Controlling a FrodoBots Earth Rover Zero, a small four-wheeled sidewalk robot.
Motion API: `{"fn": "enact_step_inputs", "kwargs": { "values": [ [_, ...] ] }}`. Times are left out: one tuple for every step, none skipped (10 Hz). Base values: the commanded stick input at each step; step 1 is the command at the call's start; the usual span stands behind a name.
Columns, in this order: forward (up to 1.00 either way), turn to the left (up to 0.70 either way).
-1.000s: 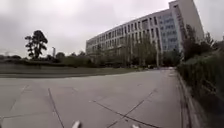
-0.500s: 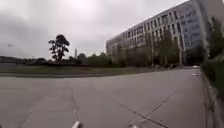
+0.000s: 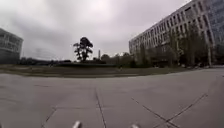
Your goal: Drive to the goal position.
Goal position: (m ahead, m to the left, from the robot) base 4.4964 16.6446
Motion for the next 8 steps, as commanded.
{"fn": "enact_step_inputs", "kwargs": {
  "values": [
    [0.0,0.7],
    [0.0,0.7],
    [0.0,0.7],
    [0.0,0.7],
    [0.0,0.7],
    [0.0,0.7],
    [0.0,0.7],
    [0.0,0.7]
  ]
}}
